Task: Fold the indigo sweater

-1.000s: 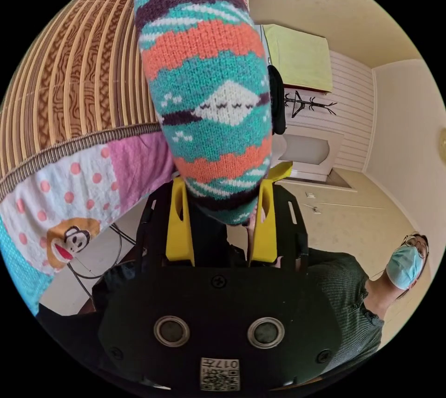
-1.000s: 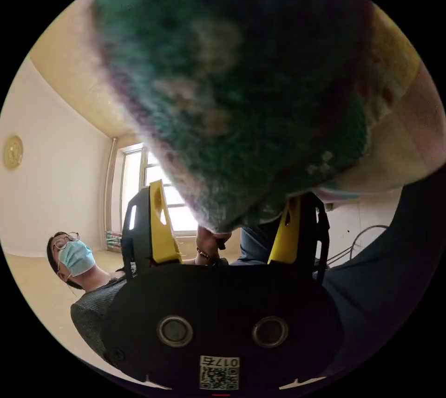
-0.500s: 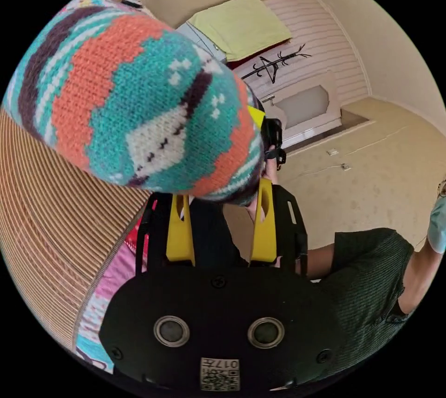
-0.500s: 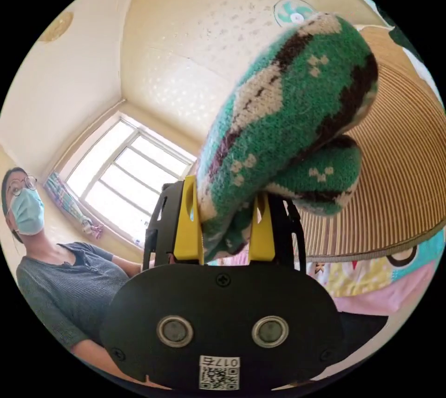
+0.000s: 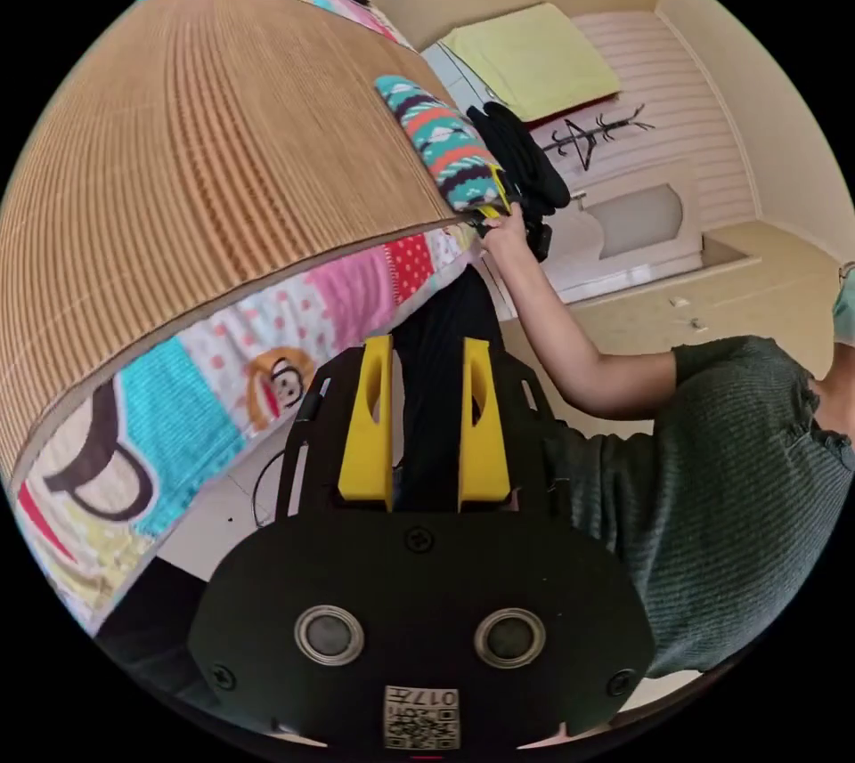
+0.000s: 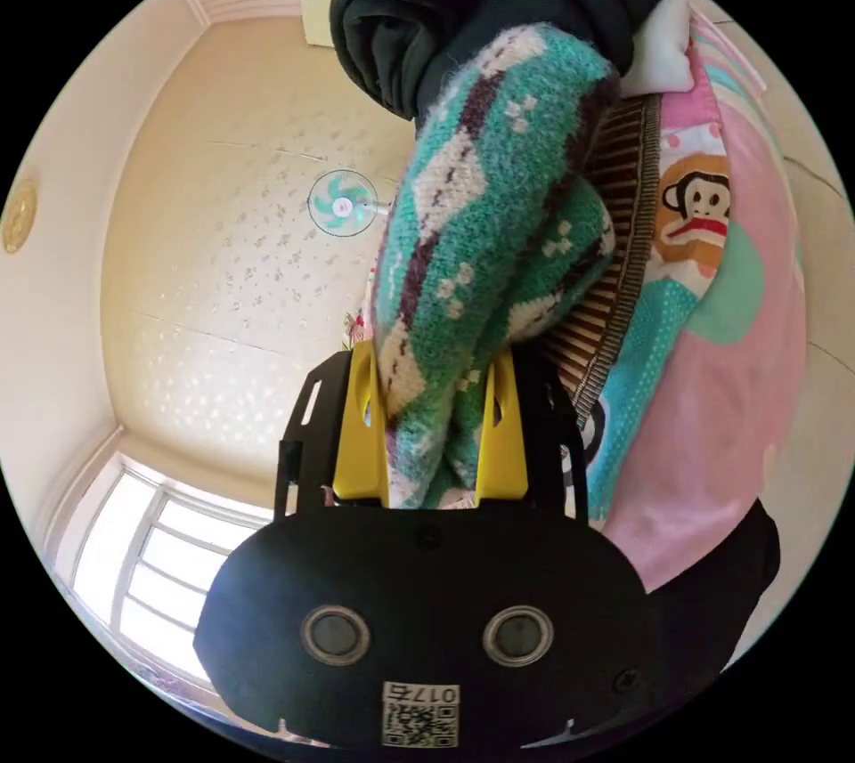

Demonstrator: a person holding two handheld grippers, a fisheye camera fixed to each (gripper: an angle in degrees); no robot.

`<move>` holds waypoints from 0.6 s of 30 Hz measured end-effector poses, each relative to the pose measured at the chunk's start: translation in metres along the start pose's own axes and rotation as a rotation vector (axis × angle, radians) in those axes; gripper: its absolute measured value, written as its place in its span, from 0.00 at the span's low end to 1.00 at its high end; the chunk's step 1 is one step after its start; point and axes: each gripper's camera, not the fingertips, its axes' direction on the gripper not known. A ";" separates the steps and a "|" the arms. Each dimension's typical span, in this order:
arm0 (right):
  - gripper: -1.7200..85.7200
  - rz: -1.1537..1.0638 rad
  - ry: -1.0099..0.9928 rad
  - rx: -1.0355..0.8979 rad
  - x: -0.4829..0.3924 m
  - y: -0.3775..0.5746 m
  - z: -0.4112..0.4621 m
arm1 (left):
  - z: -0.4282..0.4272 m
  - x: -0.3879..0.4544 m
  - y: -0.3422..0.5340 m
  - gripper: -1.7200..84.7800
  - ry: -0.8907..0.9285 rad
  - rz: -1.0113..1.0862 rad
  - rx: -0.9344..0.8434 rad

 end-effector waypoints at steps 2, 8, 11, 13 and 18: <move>0.21 0.109 -0.065 0.103 0.014 -0.012 0.017 | -0.045 -0.016 0.019 0.15 -0.078 -0.106 0.106; 0.22 0.157 -0.126 0.078 0.020 -0.008 0.059 | -0.182 -0.009 0.091 0.16 -0.270 -0.284 0.502; 0.19 0.084 -0.104 0.053 0.015 0.022 0.027 | -0.239 -0.004 0.128 0.17 -0.413 -0.381 0.639; 0.15 -0.003 -0.087 0.012 0.011 0.048 0.002 | -0.299 0.001 0.149 0.21 -0.565 -0.463 0.734; 0.05 -0.261 -0.103 -0.203 0.002 0.094 -0.050 | -0.441 0.029 0.148 0.21 -1.000 -0.547 0.855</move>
